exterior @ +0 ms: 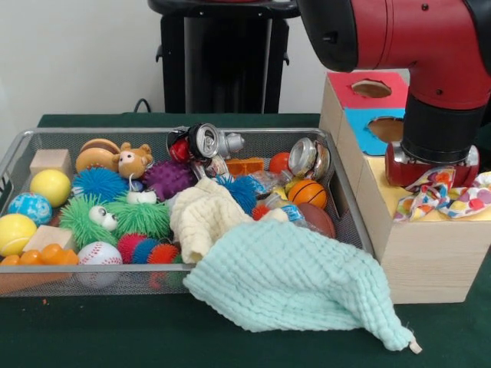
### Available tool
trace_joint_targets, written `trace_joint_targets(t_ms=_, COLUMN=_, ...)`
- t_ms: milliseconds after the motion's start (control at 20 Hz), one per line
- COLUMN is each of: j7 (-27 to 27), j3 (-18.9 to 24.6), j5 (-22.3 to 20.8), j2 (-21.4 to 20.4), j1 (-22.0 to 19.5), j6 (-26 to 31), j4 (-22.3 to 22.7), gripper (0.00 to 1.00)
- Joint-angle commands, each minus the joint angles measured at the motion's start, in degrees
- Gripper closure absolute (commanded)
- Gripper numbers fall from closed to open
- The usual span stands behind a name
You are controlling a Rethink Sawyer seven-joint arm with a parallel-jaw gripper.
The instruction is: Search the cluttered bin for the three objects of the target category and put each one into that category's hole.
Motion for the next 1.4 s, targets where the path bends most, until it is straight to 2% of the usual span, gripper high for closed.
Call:
trace_joint_targets(t_ms=50, j7=2.44, j3=-2.50, j5=-5.00, j2=1.89, j1=2.33, j6=12.04, j4=-5.36, gripper=0.00)
trace_joint_targets(t_ms=200, j7=3.02, j3=-3.07, j5=-4.17, j2=0.42, j1=2.02, j6=13.42, j4=-6.54, gripper=0.00)
trace_joint_targets(t_ms=300, j7=3.70, j3=-4.13, j5=-3.32, j2=-3.04, j1=2.42, j6=18.18, j4=-8.18, gripper=0.00)
trace_joint_targets(t_ms=350, j7=3.92, j3=-4.66, j5=-3.04, j2=-4.05, j1=2.72, j6=22.44, j4=-10.14, gripper=0.00)
trace_joint_targets(t_ms=500, j7=4.01, j3=-5.12, j5=-2.86, j2=-5.28, j1=3.02, j6=31.04, j4=-14.87, gripper=0.00)
trace_joint_targets(t_ms=700, j7=3.52, j3=-4.35, j5=-2.73, j2=-5.88, j1=2.65, j6=35.93, j4=-16.98, gripper=0.00)
trace_joint_targets(t_ms=800, j7=3.61, j3=-4.06, j5=-2.79, j2=-5.77, j1=2.41, j6=36.27, j4=-17.51, gripper=0.00)
trace_joint_targets(t_ms=950, j7=3.85, j3=-3.64, j5=-2.99, j2=-6.14, j1=1.95, j6=34.96, j4=-15.79, gripper=0.00)
trace_joint_targets(t_ms=1150, j7=2.38, j3=-2.12, j5=-3.47, j2=-5.21, j1=0.08, j6=24.25, j4=-8.22, gripper=0.00)
trace_joint_targets(t_ms=1250, j7=1.39, j3=-1.93, j5=-3.13, j2=-7.02, j1=-0.55, j6=25.16, j4=-6.63, gripper=0.00)
trace_joint_targets(t_ms=1400, j7=-0.39, j3=-1.37, j5=-2.68, j2=-8.63, j1=-1.30, j6=28.61, j4=-6.82, gripper=0.00)
